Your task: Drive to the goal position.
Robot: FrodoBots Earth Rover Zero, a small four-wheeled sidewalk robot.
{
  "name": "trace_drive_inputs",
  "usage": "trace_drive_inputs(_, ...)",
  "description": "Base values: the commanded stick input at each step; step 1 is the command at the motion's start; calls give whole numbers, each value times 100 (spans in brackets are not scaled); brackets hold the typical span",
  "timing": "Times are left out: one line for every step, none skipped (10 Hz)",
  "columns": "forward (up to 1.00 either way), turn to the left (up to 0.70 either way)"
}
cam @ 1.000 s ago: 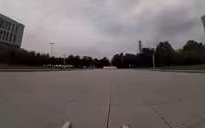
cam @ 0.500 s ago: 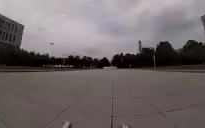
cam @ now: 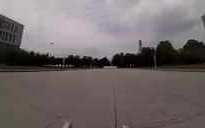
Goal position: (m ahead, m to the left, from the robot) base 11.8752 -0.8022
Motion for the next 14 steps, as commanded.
trace_drive_inputs(70, 0)
trace_drive_inputs(70, 0)
trace_drive_inputs(70, 0)
trace_drive_inputs(70, 0)
trace_drive_inputs(70, 0)
trace_drive_inputs(70, 0)
trace_drive_inputs(70, 0)
trace_drive_inputs(70, 0)
trace_drive_inputs(70, -11)
trace_drive_inputs(70, -30)
trace_drive_inputs(70, -18)
trace_drive_inputs(70, 0)
trace_drive_inputs(70, 0)
trace_drive_inputs(70, 0)
